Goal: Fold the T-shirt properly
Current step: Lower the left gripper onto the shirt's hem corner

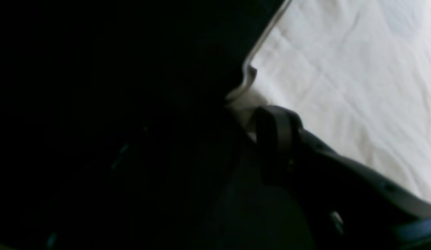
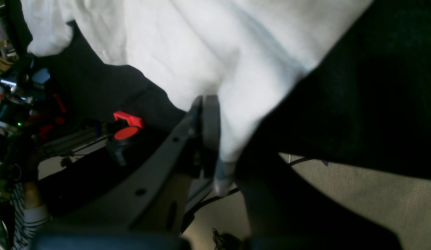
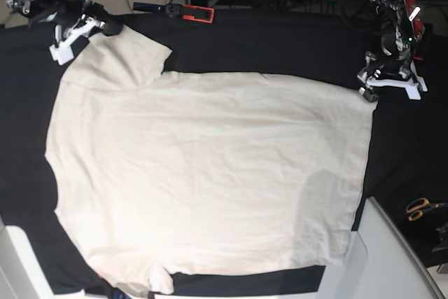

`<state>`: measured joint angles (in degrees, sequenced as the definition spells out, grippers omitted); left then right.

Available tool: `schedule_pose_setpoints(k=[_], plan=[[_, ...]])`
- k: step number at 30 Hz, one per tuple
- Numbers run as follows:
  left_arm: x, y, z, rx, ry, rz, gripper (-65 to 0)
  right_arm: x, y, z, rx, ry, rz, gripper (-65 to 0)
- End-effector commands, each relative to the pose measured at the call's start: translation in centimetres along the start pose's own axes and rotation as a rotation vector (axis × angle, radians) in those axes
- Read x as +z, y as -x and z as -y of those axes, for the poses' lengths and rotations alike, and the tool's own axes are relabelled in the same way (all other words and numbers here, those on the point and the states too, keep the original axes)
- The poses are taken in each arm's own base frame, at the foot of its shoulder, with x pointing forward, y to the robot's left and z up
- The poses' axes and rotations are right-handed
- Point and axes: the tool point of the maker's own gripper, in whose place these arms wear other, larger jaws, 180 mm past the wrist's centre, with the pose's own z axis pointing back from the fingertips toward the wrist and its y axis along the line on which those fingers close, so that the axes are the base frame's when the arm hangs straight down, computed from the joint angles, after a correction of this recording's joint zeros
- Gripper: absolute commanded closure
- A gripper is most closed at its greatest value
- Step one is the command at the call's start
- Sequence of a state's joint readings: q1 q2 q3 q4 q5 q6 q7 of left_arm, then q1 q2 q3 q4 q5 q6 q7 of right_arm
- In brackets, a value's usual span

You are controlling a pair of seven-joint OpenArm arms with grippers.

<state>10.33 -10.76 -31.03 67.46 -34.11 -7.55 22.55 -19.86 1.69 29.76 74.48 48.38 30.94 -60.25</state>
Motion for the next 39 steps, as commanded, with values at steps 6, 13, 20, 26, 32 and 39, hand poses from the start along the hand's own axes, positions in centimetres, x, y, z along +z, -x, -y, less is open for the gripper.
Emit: schedule_pose_setpoints(k=[6, 13, 20, 26, 32, 39], plan=[[-0.8, -0.7, 2.9, -0.045, 0.066, 0.002, -37.4, 0.2, -0.7, -0.1, 0.015, -0.004, 0.015, -0.2], [-1.4, -1.3, 3.8, -0.033, 0.079, 0.012, -37.2, 0.2, -0.7, -0.1, 0.015, -0.004, 0.015, -0.2], [-1.9, -2.7, 4.9, -0.030, 0.097, 0.038, -37.2, 0.1, -1.3, -0.4, 0.022, -0.009, 0.023, -0.2], [-2.5, -2.7, 5.1, -0.014, 0.096, 0.031, -37.2, 0.1, -1.3, -0.4, 0.022, -0.010, 0.024, -0.2], [-2.8, -1.8, 7.6, -0.059, 0.150, 0.005, -37.2, 0.1, -1.3, -0.4, 0.022, -0.010, 0.024, -0.2], [-2.2, -3.7, 10.9, -0.069, 0.213, 0.066, -37.2, 0.1, -1.3, -0.5, 0.023, -0.010, 0.023, -0.2]])
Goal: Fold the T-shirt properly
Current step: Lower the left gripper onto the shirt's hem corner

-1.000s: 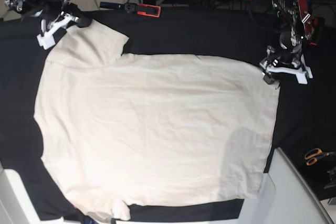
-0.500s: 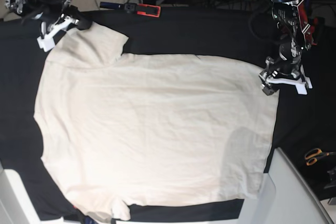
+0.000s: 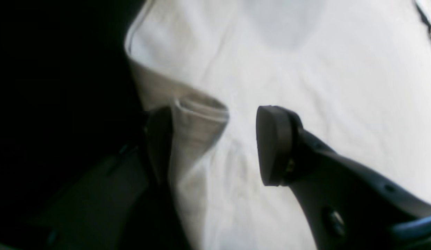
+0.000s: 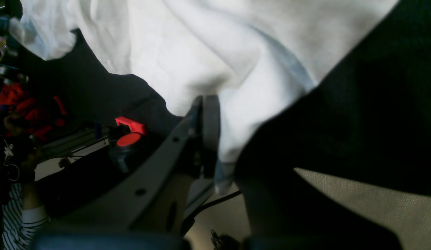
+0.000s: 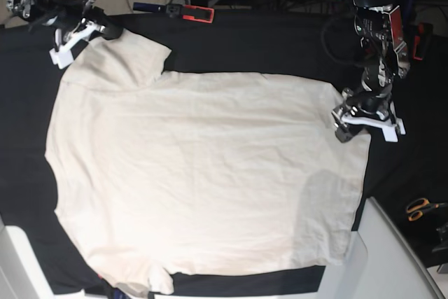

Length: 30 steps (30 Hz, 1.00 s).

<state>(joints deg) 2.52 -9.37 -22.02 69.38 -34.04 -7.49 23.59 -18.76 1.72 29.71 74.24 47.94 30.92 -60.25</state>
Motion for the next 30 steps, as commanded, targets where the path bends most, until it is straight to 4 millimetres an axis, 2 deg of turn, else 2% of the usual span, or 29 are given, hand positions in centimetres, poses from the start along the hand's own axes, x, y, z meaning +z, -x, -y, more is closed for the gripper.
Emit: schedule_pose_setpoints(k=[1, 3, 7, 11, 14, 15, 18, 21, 26, 30], plan=[[-0.2, -1.6, 0.7, -0.008, 0.020, 0.042, -37.2, 0.3, -0.6, -0.2, 0.014, -0.007, 0.017, -0.2], [-0.7, -2.1, 1.3, -0.002, 0.028, 0.047, -37.2, 0.3, -0.7, -0.2, 0.015, -0.008, 0.018, -0.2], [-1.8, -1.8, 1.5, 0.022, 0.027, 0.027, -37.2, 0.2, -1.1, -0.4, 0.020, -0.012, 0.024, -0.2], [-2.5, -0.7, 3.5, -0.004, 0.066, -0.006, -37.2, -0.2, -0.6, -0.1, -0.003, -0.015, 0.009, -0.2], [-2.1, -1.9, 3.9, -0.004, 0.075, 0.029, -36.4, -0.7, -0.1, 0.5, -0.036, -0.017, -0.015, -0.2], [-1.9, -2.6, 3.8, 0.000, 0.074, 0.048, -34.4, -0.7, 0.1, 0.9, -0.044, -0.011, -0.023, -0.2], [-1.0, -3.7, 1.8, 0.021, 0.034, 0.085, -24.4, -0.9, -0.1, 1.1, -0.055, -0.014, -0.029, -0.2], [-0.2, -3.4, -0.1, 0.038, -0.004, 0.087, -19.7, -0.9, -0.3, 1.0, -0.050, -0.016, -0.023, -0.2], [1.4, -1.9, -2.7, 0.044, -0.055, 0.072, -21.7, -0.9, -0.5, 0.9, -0.048, -0.017, -0.021, 0.0], [1.5, -1.4, -3.1, 0.046, -0.063, 0.061, -37.8, -0.9, -0.5, 0.8, -0.044, -0.019, -0.020, 0.0]])
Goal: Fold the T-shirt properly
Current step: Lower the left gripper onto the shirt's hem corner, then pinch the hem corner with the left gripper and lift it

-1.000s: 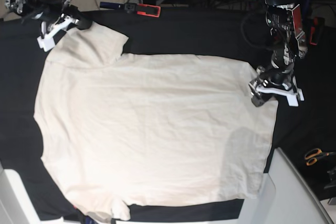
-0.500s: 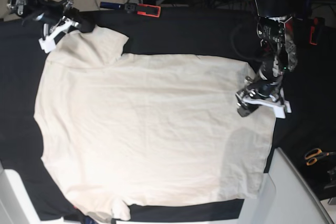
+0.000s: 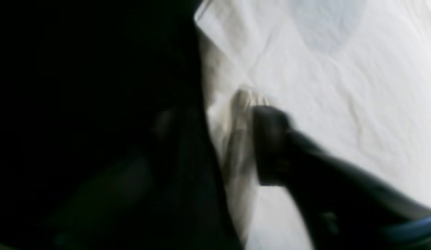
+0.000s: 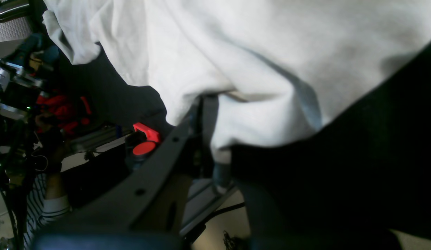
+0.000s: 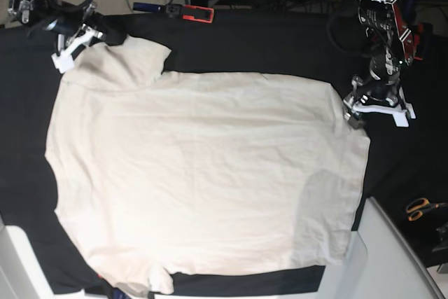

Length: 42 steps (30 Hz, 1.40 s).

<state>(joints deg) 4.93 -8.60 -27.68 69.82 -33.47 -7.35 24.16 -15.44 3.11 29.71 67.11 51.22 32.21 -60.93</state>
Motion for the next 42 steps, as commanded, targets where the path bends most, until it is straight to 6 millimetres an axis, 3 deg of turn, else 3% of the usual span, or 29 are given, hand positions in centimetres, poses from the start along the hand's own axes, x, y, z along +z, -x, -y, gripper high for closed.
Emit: schedule_pose_setpoints(k=[1, 7, 14, 18, 27, 36, 42], plan=[[0.0, -1.8, 0.6, -0.005, 0.021, 0.051, -40.6, 0.2, -0.1, 0.8, 0.009, 0.045, -0.007, 0.0], [-0.7, -2.6, 2.2, -0.002, 0.050, 0.066, -41.1, 1.2, -1.8, -0.3, 0.080, 0.053, 0.038, 0.0], [-1.4, -2.3, 5.0, -0.039, 0.108, 0.050, -41.0, 1.4, -1.8, -0.3, 0.086, 0.057, 0.041, 0.0], [-2.1, -0.9, 4.2, -0.018, 0.086, 0.011, -41.0, 1.4, -1.7, -0.3, 0.085, 0.055, 0.041, 0.0], [-2.1, -0.5, 3.7, -0.012, 0.075, 0.001, -41.0, 1.4, -1.6, -0.2, 0.083, 0.057, 0.039, 0.0], [-3.3, 1.1, 2.6, 0.022, 0.043, -0.021, -41.0, 1.4, -1.6, -0.3, 0.083, 0.056, 0.039, 0.0], [-3.3, 1.4, 5.2, -0.032, 0.104, -0.027, -41.0, 1.4, -1.6, -0.3, 0.083, 0.056, 0.039, 0.0]])
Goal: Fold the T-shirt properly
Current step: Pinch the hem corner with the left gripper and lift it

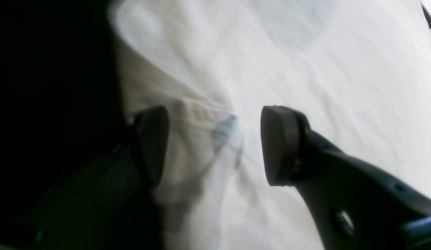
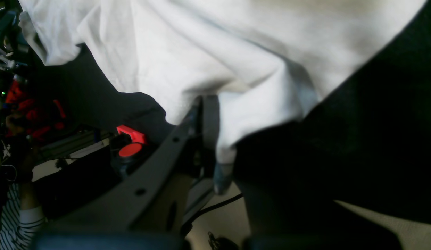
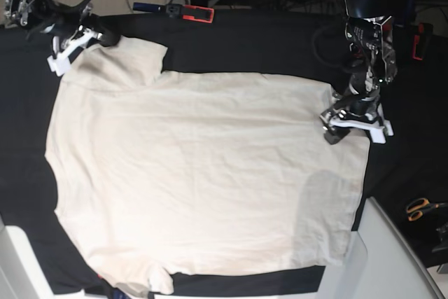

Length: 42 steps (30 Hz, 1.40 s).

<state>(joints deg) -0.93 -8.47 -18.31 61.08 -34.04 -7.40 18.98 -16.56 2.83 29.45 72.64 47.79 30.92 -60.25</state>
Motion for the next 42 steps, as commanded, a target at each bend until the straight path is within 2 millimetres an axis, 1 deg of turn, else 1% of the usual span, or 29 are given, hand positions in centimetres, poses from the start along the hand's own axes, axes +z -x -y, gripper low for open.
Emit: schedule_pose_setpoints(k=[1, 5, 8, 16, 20, 24, 26, 28, 30, 32, 33, 36, 37, 38, 40, 41, 42], plan=[[0.0, -1.0, 0.8, -0.010, 0.024, 0.016, -41.0, 0.4, -0.7, -0.2, 0.014, -0.007, 0.020, 0.0], [0.0, -1.1, 1.9, -0.006, 0.044, 0.026, -41.0, 0.4, -0.7, -0.2, 0.014, -0.007, 0.020, 0.0], [0.2, -1.6, 2.3, -0.012, 0.055, 0.040, -41.0, 0.4, -0.7, -0.1, 0.015, -0.006, 0.022, 0.0], [0.3, -1.8, 2.2, -0.010, 0.054, 0.048, -41.0, 0.4, -0.9, -0.2, 0.018, -0.006, 0.024, 0.0], [0.2, -1.9, 2.7, -0.012, 0.063, 0.048, -41.0, 0.4, -1.0, -0.2, 0.019, -0.007, 0.025, 0.0], [0.0, -1.4, 3.9, 0.010, 0.083, 0.047, -41.0, 0.4, -1.2, -0.3, 0.021, -0.009, 0.029, 0.0], [-0.2, -1.8, 5.0, 0.017, 0.102, 0.058, -41.0, 0.4, -1.2, -0.3, 0.020, -0.009, 0.028, 0.0], [-0.3, -1.5, 5.7, 0.027, 0.113, 0.056, -41.0, 0.4, -1.2, -0.3, 0.020, -0.009, 0.028, 0.0], [-0.4, -1.1, 6.5, 0.013, 0.130, 0.045, -41.0, 0.4, -1.2, -0.3, 0.020, -0.009, 0.028, 0.0], [-0.4, -0.9, 8.0, -0.020, 0.163, 0.039, -41.0, 0.4, -1.2, -0.3, 0.020, -0.009, 0.028, 0.0], [-0.2, -0.8, 8.4, -0.030, 0.173, 0.037, -41.0, 0.4, -1.2, -0.3, 0.020, -0.009, 0.028, 0.0], [0.2, -1.8, 9.3, -0.042, 0.195, 0.065, -41.0, 0.4, -1.2, -0.3, 0.020, -0.009, 0.028, 0.0], [0.3, -2.0, 9.4, -0.042, 0.197, 0.073, -41.0, 0.4, -1.2, -0.3, 0.020, -0.009, 0.028, 0.0], [0.5, -1.8, 9.0, -0.044, 0.191, 0.070, -41.0, 0.4, -1.2, -0.3, 0.020, -0.009, 0.028, 0.0], [1.2, -2.3, 8.9, -0.057, 0.194, 0.089, -41.0, 0.4, -1.2, -0.2, 0.020, -0.008, 0.028, 0.0], [1.6, -2.9, 8.4, -0.067, 0.188, 0.105, -41.0, 0.4, -1.2, -0.2, 0.020, -0.008, 0.028, 0.0], [2.1, -3.2, 7.5, -0.071, 0.172, 0.115, -41.0, 0.4, -1.2, -0.2, 0.020, -0.008, 0.028, 0.0]])
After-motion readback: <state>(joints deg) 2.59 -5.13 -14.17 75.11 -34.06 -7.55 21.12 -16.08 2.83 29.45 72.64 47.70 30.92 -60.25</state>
